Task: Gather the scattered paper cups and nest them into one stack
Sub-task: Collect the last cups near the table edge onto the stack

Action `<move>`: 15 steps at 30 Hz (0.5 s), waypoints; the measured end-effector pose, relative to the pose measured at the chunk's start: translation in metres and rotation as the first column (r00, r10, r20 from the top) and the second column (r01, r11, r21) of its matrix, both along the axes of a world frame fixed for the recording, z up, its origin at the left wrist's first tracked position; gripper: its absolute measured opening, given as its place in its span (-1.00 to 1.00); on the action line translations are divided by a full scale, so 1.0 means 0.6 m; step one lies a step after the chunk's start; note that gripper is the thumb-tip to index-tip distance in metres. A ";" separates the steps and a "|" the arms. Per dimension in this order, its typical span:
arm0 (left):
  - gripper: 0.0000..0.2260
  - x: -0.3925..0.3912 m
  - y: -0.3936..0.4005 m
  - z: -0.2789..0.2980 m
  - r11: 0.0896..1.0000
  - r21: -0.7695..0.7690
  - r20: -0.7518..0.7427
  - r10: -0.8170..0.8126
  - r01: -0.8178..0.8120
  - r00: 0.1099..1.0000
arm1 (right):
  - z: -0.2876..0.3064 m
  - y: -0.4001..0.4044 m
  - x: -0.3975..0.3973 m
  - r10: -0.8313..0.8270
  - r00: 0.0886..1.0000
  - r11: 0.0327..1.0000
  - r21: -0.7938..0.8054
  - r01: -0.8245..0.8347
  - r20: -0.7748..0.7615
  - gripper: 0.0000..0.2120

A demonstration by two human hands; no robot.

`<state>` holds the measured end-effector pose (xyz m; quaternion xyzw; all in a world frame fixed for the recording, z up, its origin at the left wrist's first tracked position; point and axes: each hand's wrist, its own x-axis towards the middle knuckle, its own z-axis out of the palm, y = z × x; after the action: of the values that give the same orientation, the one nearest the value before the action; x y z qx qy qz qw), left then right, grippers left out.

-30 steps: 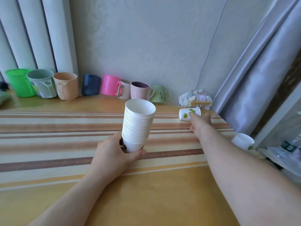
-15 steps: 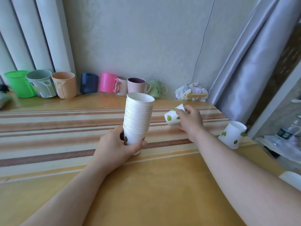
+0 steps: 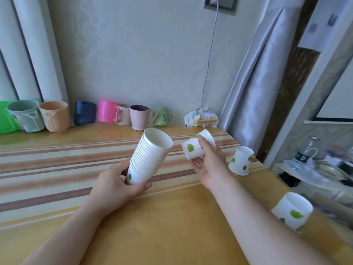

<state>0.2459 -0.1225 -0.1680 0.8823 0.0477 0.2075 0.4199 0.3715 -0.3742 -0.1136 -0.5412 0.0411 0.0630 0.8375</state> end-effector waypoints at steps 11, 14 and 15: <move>-0.54 0.000 0.005 -0.005 1.000 0.012 -0.005 -0.005 0.005 1.000 | 0.092 0.043 -0.057 0.287 0.900 0.947 0.042 -0.318 0.329 -0.50; -0.50 0.002 0.004 -0.005 1.000 0.021 0.001 -0.002 0.001 1.000 | 0.092 0.051 -0.070 0.335 0.857 0.938 -0.051 -0.343 0.391 -0.54; -0.50 0.003 0.003 -0.005 1.000 0.024 0.002 0.001 -0.001 1.000 | 0.094 0.053 -0.074 0.333 0.852 0.940 -0.075 -0.332 0.403 -0.53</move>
<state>0.2478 -0.1205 -0.1710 0.8871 0.0449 0.2092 0.4091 0.3270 -0.3426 -0.0570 -0.5424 -0.2297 0.0917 0.8029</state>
